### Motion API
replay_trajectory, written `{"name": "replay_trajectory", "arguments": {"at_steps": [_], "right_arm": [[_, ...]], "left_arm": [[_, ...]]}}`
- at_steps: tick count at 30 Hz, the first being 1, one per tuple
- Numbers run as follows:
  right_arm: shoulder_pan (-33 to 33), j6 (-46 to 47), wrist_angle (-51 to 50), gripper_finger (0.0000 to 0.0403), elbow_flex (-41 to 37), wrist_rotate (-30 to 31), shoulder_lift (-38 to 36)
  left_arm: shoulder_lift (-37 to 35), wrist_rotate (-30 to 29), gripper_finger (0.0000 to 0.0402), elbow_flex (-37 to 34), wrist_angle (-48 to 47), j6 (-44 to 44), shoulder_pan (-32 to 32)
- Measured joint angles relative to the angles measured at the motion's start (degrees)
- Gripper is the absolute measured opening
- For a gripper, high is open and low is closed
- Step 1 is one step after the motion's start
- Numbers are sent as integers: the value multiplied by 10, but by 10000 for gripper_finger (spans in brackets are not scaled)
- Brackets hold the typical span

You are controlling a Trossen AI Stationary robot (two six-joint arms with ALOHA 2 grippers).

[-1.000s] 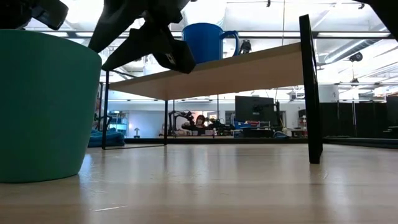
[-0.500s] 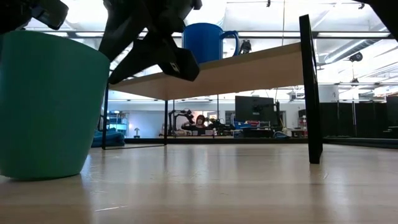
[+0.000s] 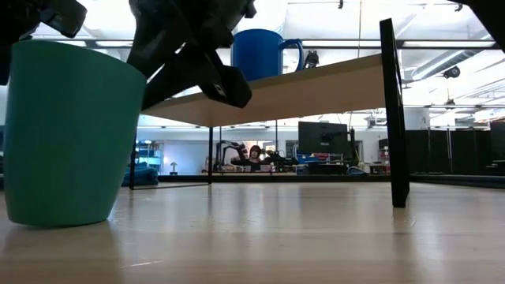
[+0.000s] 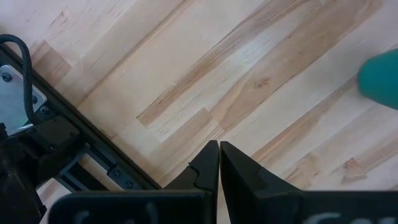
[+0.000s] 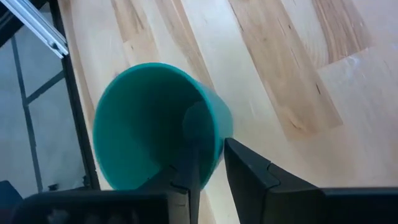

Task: Stack small to large cups/mugs on shelf
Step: Put the green cup on the shelf

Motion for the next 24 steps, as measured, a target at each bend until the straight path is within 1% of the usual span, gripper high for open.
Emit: {"name": "replay_trajectory", "arguments": {"at_steps": [8,13,16,19,24], "right_arm": [[0,-5,3,58,-15,0,0],[0,-18,2,20,-15,-7,0],[0,-33,-19,11,-1,-28,0],[0,-57,-70,10,24,-30,-4],[2,-93,-178,10,92,-30,-19]], "left_arm": [[0,0,0,0,0,0,0],[0,0,0,0,0,3,0],[0,0,0,0,0,4,0],[0,0,0,0,0,4,0],[0,0,0,0,0,5,0]]}}
